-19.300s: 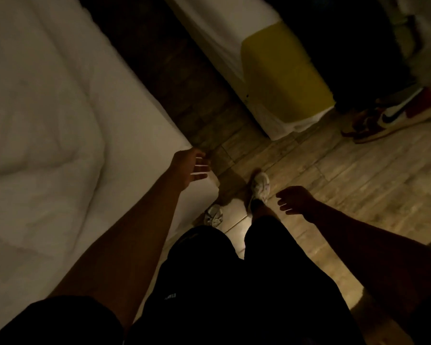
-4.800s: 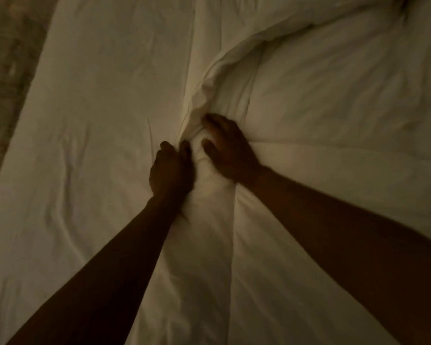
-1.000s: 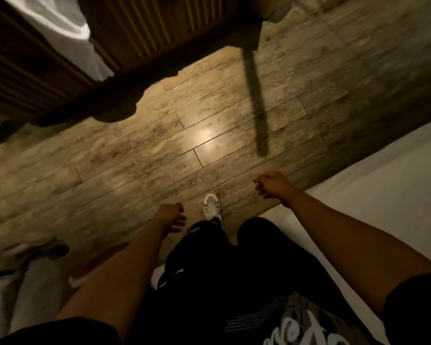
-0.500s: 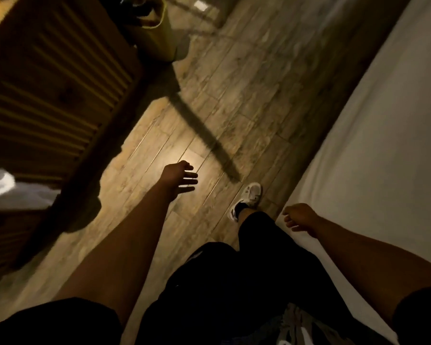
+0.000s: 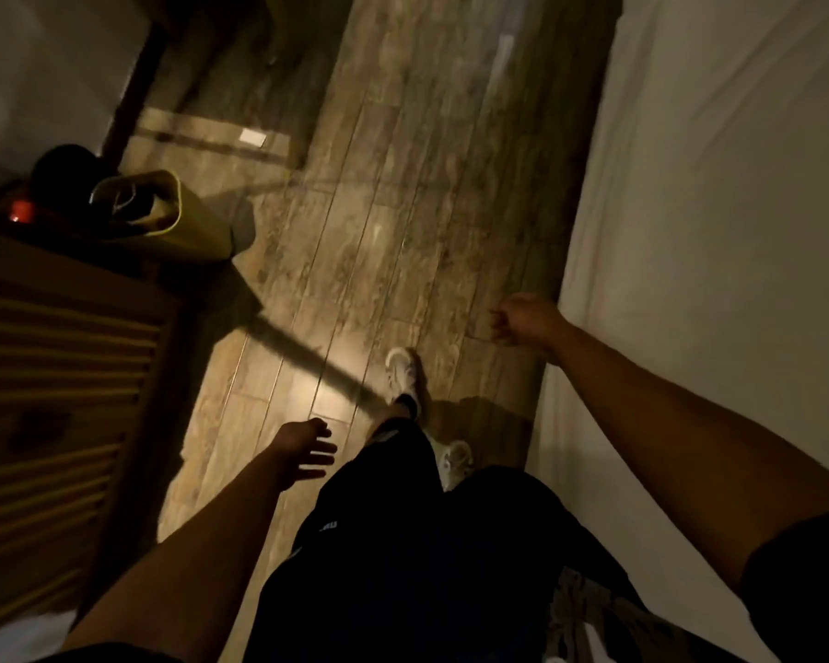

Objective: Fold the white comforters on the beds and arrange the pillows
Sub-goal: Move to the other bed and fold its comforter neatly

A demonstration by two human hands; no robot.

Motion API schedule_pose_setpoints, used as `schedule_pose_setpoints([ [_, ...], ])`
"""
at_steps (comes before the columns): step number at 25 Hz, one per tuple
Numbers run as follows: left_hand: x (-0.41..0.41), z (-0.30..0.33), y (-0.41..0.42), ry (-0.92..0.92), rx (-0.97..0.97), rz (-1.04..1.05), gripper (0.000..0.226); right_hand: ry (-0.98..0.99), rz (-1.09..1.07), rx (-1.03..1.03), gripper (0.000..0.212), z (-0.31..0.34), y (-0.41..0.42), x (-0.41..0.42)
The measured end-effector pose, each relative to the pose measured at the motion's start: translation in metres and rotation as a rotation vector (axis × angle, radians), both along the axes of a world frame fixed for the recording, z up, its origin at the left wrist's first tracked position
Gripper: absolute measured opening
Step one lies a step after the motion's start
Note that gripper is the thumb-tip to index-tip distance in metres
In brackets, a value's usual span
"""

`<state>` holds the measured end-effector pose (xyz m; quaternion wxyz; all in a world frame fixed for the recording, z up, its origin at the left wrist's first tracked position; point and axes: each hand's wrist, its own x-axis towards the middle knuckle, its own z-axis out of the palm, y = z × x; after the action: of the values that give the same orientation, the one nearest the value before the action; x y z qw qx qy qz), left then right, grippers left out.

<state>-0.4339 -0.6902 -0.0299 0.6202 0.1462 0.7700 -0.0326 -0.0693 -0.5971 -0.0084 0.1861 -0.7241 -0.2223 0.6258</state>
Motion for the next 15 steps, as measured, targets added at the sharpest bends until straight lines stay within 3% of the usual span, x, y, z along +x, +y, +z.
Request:
schedule_pose_setpoints([
  [5, 0.015, -0.02, 0.169, -0.018, 0.017, -0.143, 0.032, -0.045, -0.093, 0.024, 0.019, -0.004, 0.119, 0.025],
  [11, 0.085, 0.008, 0.39, -0.138, 0.157, -0.236, 0.03, -0.129, -0.115, -0.276, 0.017, -0.018, 0.144, 0.063],
  [15, 0.149, 0.031, 0.523, -0.211, 0.308, -0.302, 0.029, -0.06, -0.331, -0.406, 0.026, -0.027, 0.16, 0.093],
])
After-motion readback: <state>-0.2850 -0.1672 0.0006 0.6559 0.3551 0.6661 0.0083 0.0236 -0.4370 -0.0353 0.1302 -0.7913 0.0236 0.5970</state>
